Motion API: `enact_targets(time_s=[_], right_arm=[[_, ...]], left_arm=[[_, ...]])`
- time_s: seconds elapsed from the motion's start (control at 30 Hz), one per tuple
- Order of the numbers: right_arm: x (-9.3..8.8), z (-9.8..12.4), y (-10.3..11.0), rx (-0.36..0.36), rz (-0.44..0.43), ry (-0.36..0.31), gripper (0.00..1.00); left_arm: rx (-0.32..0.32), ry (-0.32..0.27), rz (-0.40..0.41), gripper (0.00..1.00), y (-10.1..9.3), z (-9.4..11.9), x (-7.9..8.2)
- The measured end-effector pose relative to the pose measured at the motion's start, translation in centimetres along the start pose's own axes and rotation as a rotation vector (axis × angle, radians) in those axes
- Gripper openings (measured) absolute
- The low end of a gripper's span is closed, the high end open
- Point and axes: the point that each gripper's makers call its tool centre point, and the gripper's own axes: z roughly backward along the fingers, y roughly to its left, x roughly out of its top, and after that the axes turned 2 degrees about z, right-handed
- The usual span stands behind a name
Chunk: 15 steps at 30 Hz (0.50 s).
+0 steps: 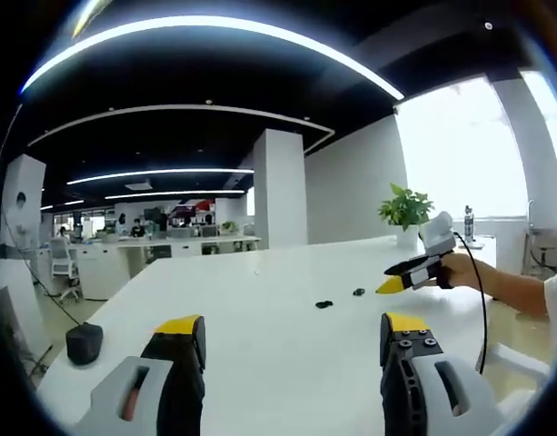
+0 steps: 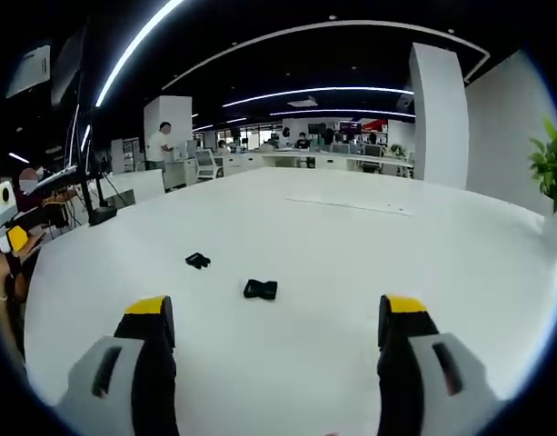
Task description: Snap the two parts of the plastic buckle together until the buckle closes and remains connected.
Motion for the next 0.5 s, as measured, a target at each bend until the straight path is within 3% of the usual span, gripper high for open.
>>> enact_targets(time_s=[0.5], right_arm=[[-1.1, -1.7, 0.8, 0.012, 0.003, 0.055, 0.9]], left_arm=[[-0.016, 0.029, 0.023, 0.8, -0.4, -2.6, -0.7]])
